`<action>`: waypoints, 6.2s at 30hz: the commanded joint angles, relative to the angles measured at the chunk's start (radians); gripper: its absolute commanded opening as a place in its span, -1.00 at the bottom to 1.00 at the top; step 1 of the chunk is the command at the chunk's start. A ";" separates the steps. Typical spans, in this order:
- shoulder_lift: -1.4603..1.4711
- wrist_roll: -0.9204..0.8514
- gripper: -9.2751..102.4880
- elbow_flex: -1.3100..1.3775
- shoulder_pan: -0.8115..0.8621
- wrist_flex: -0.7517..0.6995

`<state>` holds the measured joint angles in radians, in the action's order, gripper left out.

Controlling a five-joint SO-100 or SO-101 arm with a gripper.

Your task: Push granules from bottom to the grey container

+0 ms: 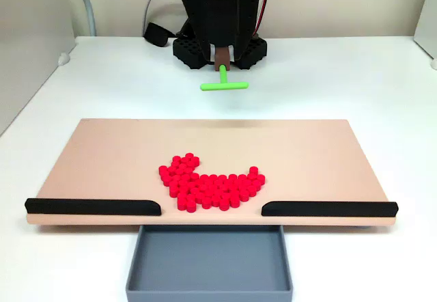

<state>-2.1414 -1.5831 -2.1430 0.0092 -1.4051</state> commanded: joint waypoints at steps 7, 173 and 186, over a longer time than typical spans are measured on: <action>0.043 0.057 -0.84 0.006 0.021 0.008; 0.479 -0.123 -0.84 0.118 0.127 0.351; 0.400 -0.133 -0.84 0.132 0.117 0.324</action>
<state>-1.6751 -1.7089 -2.0218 0.1350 -1.0630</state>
